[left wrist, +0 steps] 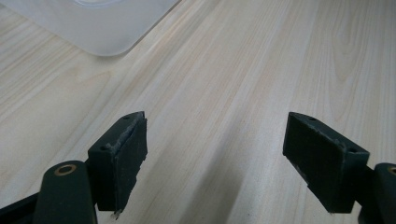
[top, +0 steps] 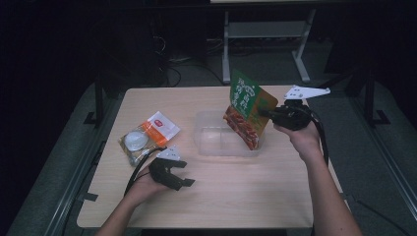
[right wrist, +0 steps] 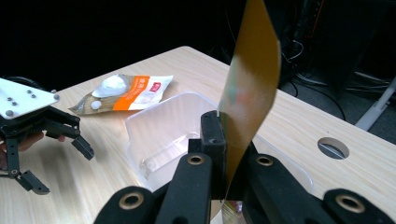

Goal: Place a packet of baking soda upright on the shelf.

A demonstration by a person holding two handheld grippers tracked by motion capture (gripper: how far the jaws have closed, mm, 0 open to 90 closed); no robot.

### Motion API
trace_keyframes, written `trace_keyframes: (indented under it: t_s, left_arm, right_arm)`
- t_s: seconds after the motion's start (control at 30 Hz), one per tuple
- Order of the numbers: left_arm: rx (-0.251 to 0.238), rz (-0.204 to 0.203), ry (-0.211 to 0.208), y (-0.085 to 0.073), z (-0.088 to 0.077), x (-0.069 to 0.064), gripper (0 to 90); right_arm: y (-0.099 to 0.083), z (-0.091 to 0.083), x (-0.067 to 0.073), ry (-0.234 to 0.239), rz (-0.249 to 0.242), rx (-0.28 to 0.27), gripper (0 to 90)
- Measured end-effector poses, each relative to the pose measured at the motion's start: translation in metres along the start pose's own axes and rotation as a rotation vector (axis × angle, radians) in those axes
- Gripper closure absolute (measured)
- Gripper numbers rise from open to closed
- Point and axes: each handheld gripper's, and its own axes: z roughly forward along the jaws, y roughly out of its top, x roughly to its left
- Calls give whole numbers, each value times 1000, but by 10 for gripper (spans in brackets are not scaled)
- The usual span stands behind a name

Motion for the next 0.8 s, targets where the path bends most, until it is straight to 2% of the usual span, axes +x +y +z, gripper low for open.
trace_keyframes:
  t_s: [0.23,0.43,0.63,0.8]
  left_arm:
    - [-13,-12,-1,0,1,-1,210]
    - [-5,-3,-2,0,0,-1,210]
    - [-1,1,-4,0,1,-1,209]
    - [11,10,-2,0,1,-1,209]
  right_arm:
    - [-1,9,2,6,-1,18,900]
    - [-4,18,3,6,-3,42,900]
    - [-6,22,1,8,2,43,900]
    - [-13,26,0,10,19,49,900]
